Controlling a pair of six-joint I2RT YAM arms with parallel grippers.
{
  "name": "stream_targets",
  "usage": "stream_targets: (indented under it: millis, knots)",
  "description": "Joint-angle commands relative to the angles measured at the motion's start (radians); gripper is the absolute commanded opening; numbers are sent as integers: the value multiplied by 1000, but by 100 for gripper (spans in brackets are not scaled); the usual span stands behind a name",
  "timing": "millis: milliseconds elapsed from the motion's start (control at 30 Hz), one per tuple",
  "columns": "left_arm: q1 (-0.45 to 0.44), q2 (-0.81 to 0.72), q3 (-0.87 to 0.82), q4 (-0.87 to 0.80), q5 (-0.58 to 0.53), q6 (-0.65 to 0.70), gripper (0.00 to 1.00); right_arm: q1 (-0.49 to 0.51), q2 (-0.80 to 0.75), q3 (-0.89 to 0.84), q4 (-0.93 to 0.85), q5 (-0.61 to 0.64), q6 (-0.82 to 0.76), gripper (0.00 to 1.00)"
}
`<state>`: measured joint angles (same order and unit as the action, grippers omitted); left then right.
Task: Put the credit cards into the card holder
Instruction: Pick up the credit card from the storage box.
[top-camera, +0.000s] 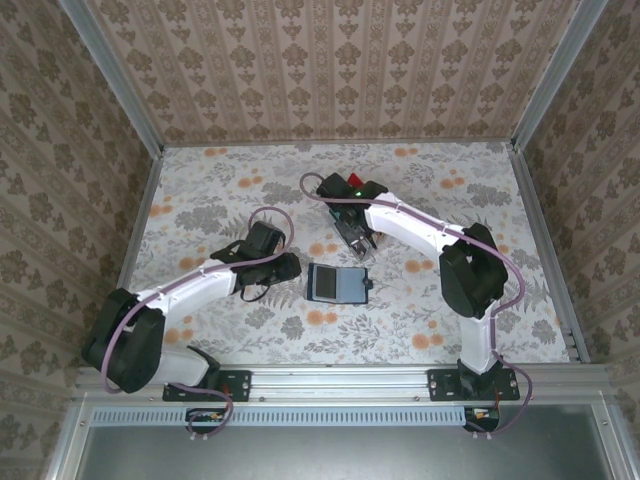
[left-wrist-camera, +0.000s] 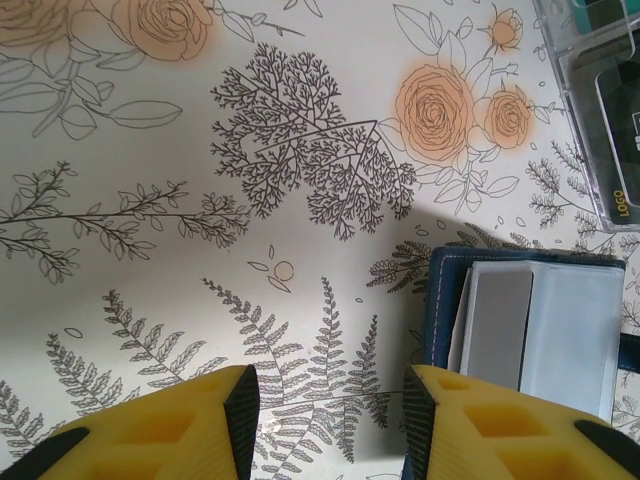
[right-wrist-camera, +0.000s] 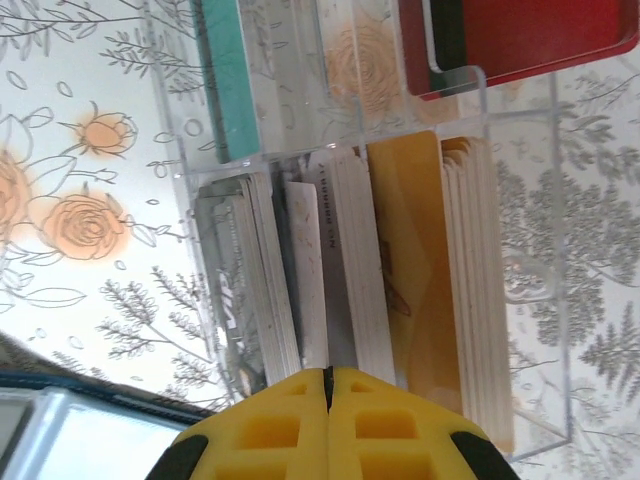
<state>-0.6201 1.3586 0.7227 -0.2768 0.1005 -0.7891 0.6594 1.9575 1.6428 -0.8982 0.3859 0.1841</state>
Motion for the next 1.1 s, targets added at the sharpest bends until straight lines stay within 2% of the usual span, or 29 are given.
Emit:
stream_targets:
  millis: [0, 633, 1067]
  knots:
    - [7, 17, 32, 2, 15, 14, 45, -15, -19, 18, -44, -85, 35, 0]
    - [8, 29, 25, 4, 12, 7, 45, -61, 51, 27, -44, -161, 49, 11]
    - [10, 27, 39, -7, 9, 16, 45, -70, 81, 50, -52, -180, 41, 12]
